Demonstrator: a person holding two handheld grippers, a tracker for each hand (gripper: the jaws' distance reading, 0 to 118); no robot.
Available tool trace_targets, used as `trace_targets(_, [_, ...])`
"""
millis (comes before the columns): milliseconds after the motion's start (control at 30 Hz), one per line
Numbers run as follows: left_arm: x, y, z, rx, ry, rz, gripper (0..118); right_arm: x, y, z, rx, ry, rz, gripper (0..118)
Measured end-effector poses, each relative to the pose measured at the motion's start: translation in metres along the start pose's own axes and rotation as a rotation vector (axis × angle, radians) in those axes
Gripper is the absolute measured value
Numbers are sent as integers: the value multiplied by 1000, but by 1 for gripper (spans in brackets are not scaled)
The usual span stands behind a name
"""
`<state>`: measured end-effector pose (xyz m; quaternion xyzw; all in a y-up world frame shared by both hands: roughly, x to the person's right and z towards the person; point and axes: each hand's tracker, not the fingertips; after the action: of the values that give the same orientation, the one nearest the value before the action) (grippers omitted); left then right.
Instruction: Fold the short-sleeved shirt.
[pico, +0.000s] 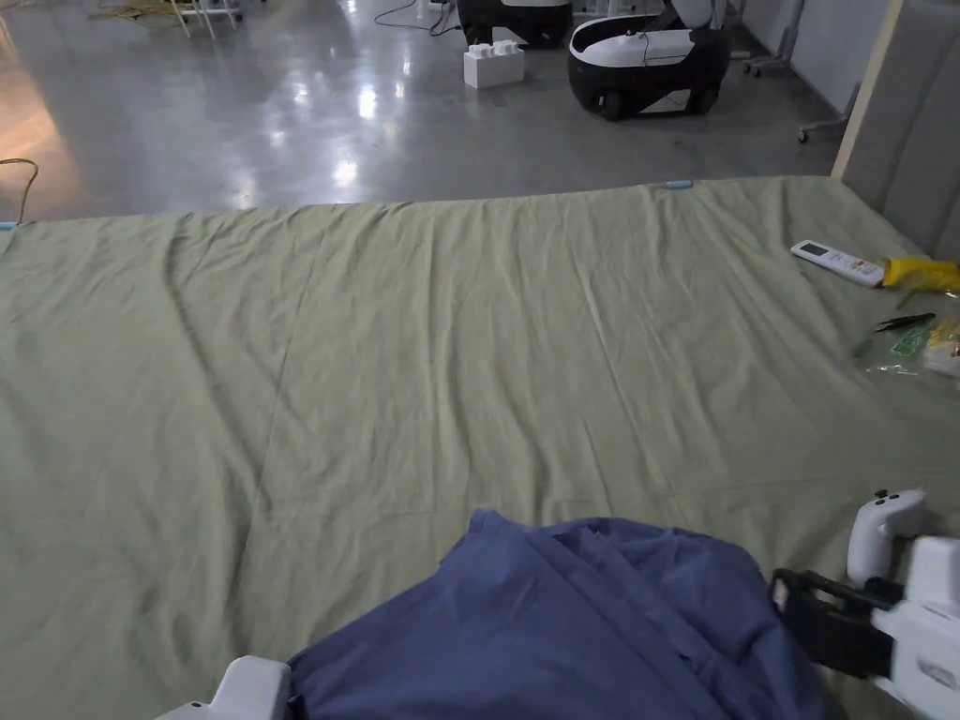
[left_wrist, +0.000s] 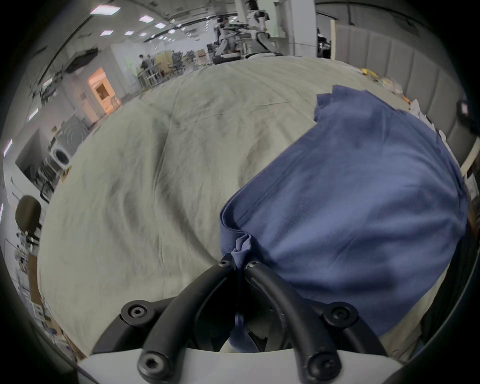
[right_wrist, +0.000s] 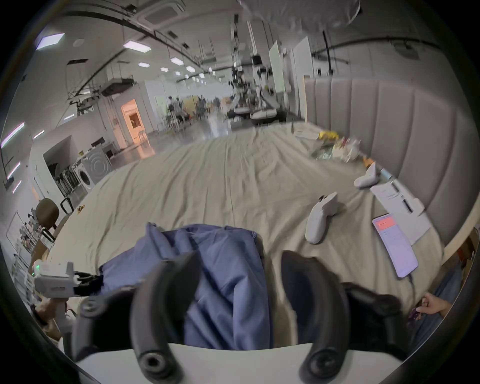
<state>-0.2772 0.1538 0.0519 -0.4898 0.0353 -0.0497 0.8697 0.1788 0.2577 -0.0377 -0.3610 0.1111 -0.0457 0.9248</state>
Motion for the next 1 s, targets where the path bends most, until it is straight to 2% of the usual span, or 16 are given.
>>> trace_targets(67, [-1, 0, 2, 3, -1, -10, 5, 9, 10, -48, -79, -8, -36, 81])
trace_targets(133, [-1, 0, 2, 2, -4, -13, 5, 17, 17, -88, -149, -29, -109, 81])
trace_targets(167, [0, 0, 2, -1, -4, -19, 5, 23, 19, -106, -176, -19, -165, 77])
trace_targets(233, [1, 1, 2, -5, -2, -23, 5, 27, 21, -130, -211, -21, -207, 70])
trace_targets(267, [1, 1, 2, -6, -2, -28, 5, 26, 21, -138, -230, -19, -192, 70])
trace_targets(333, [1, 1, 1, -6, -5, -31, 5, 18, 15, -145, -280, -26, -148, 52])
trace_targets(367, [1, 1, 1, -5, -7, -27, 5, 12, 9, -145, -272, -43, -112, 51])
trace_targets(433, [-2, 0, 1, 0, -12, -20, 5, 1, 3, -142, -237, -57, 19, 50])
trace_targets(467, [-2, 0, 2, 4, -17, -12, 5, -1, 4, -140, -237, -56, 44, 46])
trace_targets(533, [-4, 1, 2, 4, -27, 1, 5, -1, 8, -140, -247, -51, 34, 23])
trace_targets(600, [-7, 1, 2, 6, -40, 28, 5, 2, 11, -140, -260, -12, 27, 9])
trace_targets(633, [-11, 1, 3, 14, -53, 59, 5, 1, 13, -138, -264, 15, 0, 9])
trace_targets(667, [-19, 0, 8, 40, -86, 144, 4, -2, 15, -133, -248, -24, 16, 8])
trace_targets(733, [-34, -6, 31, 168, -149, 303, 4, -8, 20, -116, -188, -29, 67, 8])
trace_targets(767, [-40, -7, 46, 214, -143, 341, 4, -9, 23, -103, -154, -31, 67, 8])
trace_targets(1000, [-80, 5, 170, 523, -143, 370, 4, -8, 56, 6, 95, -19, 15, 8])
